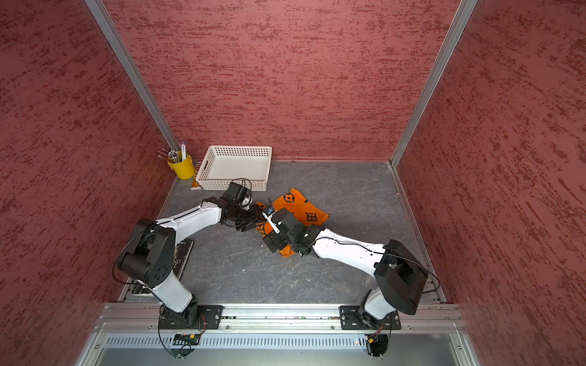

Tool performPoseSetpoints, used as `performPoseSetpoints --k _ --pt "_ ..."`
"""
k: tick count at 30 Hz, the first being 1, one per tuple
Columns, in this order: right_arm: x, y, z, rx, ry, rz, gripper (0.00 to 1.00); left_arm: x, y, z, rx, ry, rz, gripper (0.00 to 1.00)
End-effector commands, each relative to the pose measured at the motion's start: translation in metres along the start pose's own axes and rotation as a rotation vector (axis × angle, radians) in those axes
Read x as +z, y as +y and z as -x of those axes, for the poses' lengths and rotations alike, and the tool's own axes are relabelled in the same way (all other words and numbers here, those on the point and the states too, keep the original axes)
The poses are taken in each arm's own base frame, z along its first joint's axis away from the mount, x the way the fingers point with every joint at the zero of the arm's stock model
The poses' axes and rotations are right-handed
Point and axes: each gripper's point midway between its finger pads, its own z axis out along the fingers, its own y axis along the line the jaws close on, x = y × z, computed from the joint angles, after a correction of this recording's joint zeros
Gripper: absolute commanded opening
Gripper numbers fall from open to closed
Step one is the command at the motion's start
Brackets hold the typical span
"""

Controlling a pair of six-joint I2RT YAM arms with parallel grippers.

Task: Roll up the pillowcase
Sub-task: Roll the pillowcase at the center of the board.

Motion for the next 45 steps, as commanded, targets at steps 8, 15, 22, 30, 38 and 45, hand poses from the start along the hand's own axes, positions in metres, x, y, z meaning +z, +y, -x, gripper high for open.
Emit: performPoseSetpoints --k 8,15,22,30,38,45 --pt "0.047 -0.004 -0.019 -0.361 0.157 -0.298 0.96 0.001 -0.007 0.006 0.015 -0.016 -0.017 0.59" --pt "0.053 -0.004 -0.054 -0.337 0.235 -0.283 0.52 -0.005 -0.006 0.01 -0.005 -0.025 -0.029 0.59" --pt "0.044 -0.002 -0.063 -0.121 0.23 -0.119 0.28 -0.043 -0.004 0.039 -0.086 -0.104 -0.113 0.66" --pt "0.036 -0.027 -0.058 0.21 0.203 0.133 0.26 -0.083 0.001 0.062 -0.1 -0.201 -0.149 0.67" --pt "0.045 -0.063 -0.073 0.603 0.267 0.43 0.29 -0.054 -0.029 0.045 -0.006 -0.136 -0.144 0.65" --pt "0.056 -0.089 -0.082 0.849 0.269 0.596 0.36 -0.011 -0.064 0.035 0.09 -0.061 -0.126 0.64"
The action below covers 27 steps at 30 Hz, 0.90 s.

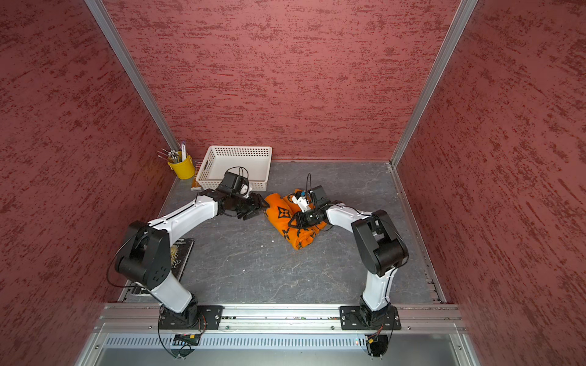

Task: Roll up the pillowcase
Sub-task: Roll the pillowcase at the center of the board.

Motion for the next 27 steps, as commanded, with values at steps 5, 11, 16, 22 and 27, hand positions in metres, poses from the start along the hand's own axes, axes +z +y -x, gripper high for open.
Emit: performPoseSetpoints --k 5,11,16,22,27 --pt "-0.002 -0.019 -0.016 0.197 0.055 0.085 0.61 0.048 -0.015 -0.002 0.056 0.052 0.034 0.62" --pt "-0.037 -0.008 0.004 0.046 -0.067 -0.11 0.82 0.066 -0.009 -0.005 0.026 0.079 0.053 0.6" --pt "-0.068 0.01 0.014 -0.264 -0.163 -0.48 0.98 0.068 -0.01 -0.003 0.022 0.079 0.048 0.6" --pt "-0.069 0.042 0.015 -0.71 -0.2 -0.923 0.99 0.068 -0.009 -0.003 0.021 0.08 0.049 0.6" --pt "-0.033 0.043 0.005 -0.814 -0.106 -0.966 0.99 0.066 -0.009 -0.002 0.021 0.077 0.047 0.6"
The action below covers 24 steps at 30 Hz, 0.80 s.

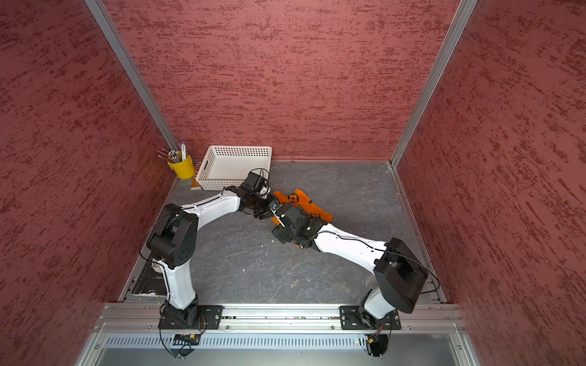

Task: Roll up the pillowcase
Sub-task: Roll the pillowcase at the center of the board.

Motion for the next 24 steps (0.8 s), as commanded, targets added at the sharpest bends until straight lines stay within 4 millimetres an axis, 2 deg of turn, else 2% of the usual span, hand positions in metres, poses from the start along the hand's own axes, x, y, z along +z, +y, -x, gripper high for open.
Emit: performPoseSetpoints --k 1,3,6,8,11,12,14,17,20,22,24 --pt "0.015 -0.014 -0.009 -0.146 0.065 -0.182 0.99 0.004 0.003 0.004 -0.006 -0.004 0.009 0.6" --pt "0.023 -0.004 -0.012 -0.19 0.072 -0.178 0.99 0.003 0.004 0.004 -0.009 -0.004 0.01 0.6" --pt "0.036 0.0 -0.025 -0.221 0.115 -0.188 0.96 0.001 0.005 0.005 -0.012 -0.008 0.009 0.6" --pt "0.043 0.001 -0.035 -0.244 0.147 -0.2 0.81 0.0 0.006 0.005 -0.015 -0.012 0.006 0.6" --pt "0.048 0.005 -0.045 -0.254 0.17 -0.191 0.38 -0.004 0.007 0.008 -0.02 -0.021 0.0 0.6" --pt "0.048 0.006 -0.046 -0.248 0.17 -0.18 0.3 -0.006 0.006 0.009 -0.022 -0.024 -0.004 0.6" --pt "0.047 0.01 -0.049 -0.223 0.171 -0.15 0.21 -0.012 0.006 0.012 -0.023 -0.036 -0.008 0.61" --pt "0.045 0.016 -0.053 -0.152 0.182 -0.073 0.18 -0.031 0.005 0.02 -0.028 -0.071 -0.021 0.63" --pt "0.04 0.022 -0.055 -0.066 0.188 0.025 0.18 -0.058 0.009 0.031 -0.051 -0.122 -0.042 0.66" --pt "0.036 0.028 -0.053 -0.037 0.186 0.087 0.17 -0.077 0.014 0.036 -0.068 -0.157 -0.054 0.67" --pt "0.028 0.043 -0.044 -0.02 0.17 0.187 0.16 -0.095 0.023 0.041 -0.085 -0.195 -0.06 0.67"
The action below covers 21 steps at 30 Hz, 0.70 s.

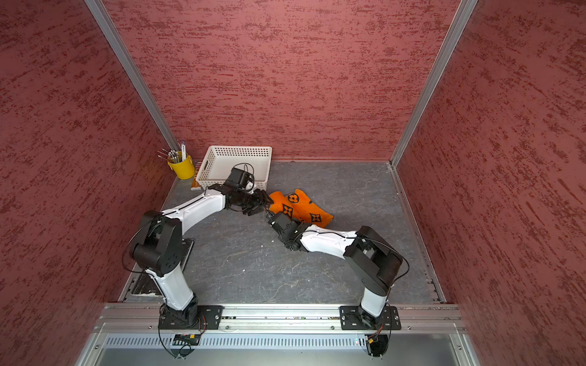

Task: Roll up the pillowcase
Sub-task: Roll the pillowcase at the center of the board.

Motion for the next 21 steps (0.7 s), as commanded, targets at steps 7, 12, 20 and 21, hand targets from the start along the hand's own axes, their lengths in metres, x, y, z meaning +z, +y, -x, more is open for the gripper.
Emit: performPoseSetpoints --k 7,12,20,21 --pt "-0.053 0.083 0.023 0.133 -0.013 0.619 0.18 -0.059 0.015 0.004 -0.006 -0.095 -0.019 0.67" --pt "-0.049 0.076 0.03 0.296 0.011 0.789 0.22 -0.059 0.024 -0.023 0.015 -0.07 0.004 0.67" --pt "-0.007 0.046 0.017 0.611 0.116 1.009 0.27 -0.052 0.024 -0.054 0.118 -0.028 0.112 0.66" --pt "-0.003 0.042 0.015 0.644 0.122 1.02 0.29 -0.05 0.024 -0.057 0.122 -0.023 0.117 0.65"
